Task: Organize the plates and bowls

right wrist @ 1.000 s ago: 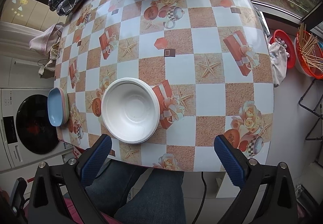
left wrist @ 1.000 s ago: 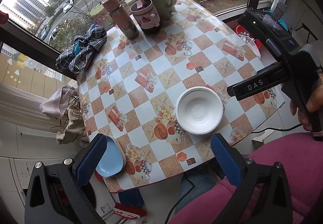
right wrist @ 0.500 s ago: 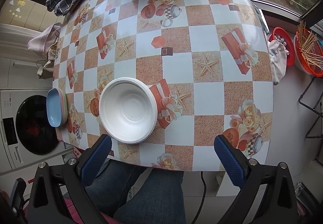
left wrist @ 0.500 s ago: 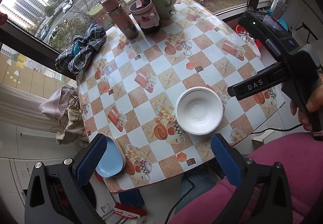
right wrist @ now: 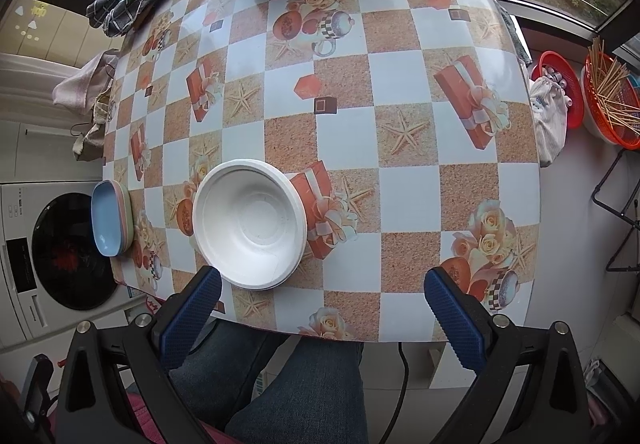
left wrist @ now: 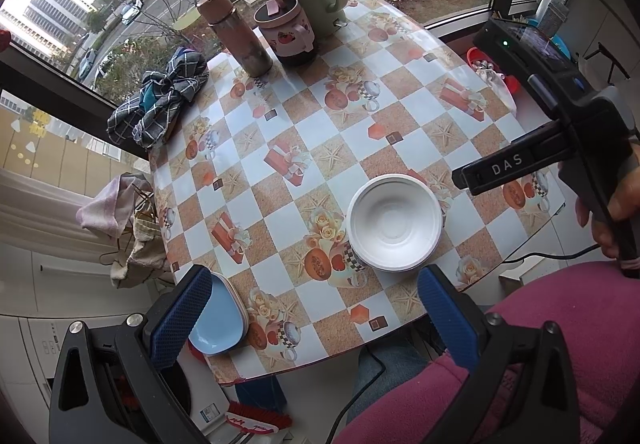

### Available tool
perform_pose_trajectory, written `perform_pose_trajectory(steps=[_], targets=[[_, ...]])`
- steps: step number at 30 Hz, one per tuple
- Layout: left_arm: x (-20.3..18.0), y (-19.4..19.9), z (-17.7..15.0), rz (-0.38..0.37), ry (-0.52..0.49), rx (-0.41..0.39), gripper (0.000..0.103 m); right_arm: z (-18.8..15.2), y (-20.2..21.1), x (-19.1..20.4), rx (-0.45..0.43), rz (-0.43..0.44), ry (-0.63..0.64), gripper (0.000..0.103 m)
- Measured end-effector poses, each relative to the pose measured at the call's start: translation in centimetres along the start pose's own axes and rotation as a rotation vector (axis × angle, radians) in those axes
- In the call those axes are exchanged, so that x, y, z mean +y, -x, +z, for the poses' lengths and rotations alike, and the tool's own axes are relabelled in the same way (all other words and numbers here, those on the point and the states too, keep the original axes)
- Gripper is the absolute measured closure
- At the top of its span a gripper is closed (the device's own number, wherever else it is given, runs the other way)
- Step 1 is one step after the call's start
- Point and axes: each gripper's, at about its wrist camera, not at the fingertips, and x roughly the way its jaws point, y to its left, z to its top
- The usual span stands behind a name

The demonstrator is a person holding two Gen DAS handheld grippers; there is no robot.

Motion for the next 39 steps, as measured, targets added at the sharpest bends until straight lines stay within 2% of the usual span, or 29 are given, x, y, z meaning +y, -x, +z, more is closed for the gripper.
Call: perform_pose_trajectory(steps=[8,14,23,29,33,39], targets=[[-0.1,-0.9,0.3,-0.027,-0.005,0.016,0.0,0.1,-0.3,-0.5,0.016,-0.001,-0.013,0.001],[2.1,-3.5,1.1,-0.021,0.054,0.041,0.0,-0.1,-1.1,-0.9,0.041,-0.018,-0.016,0.001],[0.9,-14.3,1.6,-0.054,0.156,0.178,0.0,-0.5,-5.6,-1.3,0.123,-0.07,-0.022,0.001],[-0.4,-20.6,1.3,-0.031,0.204,0.237,0.0,0.3,-9.2,-1.1,0.137,-0.096,-0.047,0.001],[-0.7,-23.1,0.6,-0.019,0.224,0.261,0.0,1.0,-11.3,-1.0,0.147,-0.114,-0.063,0.001],[-0.5,-25.5,-0.4,-0.045,0.28,0.299,0.0,1.5,-13.9,-1.1,0.171,-0.132,-0.06,0.001]])
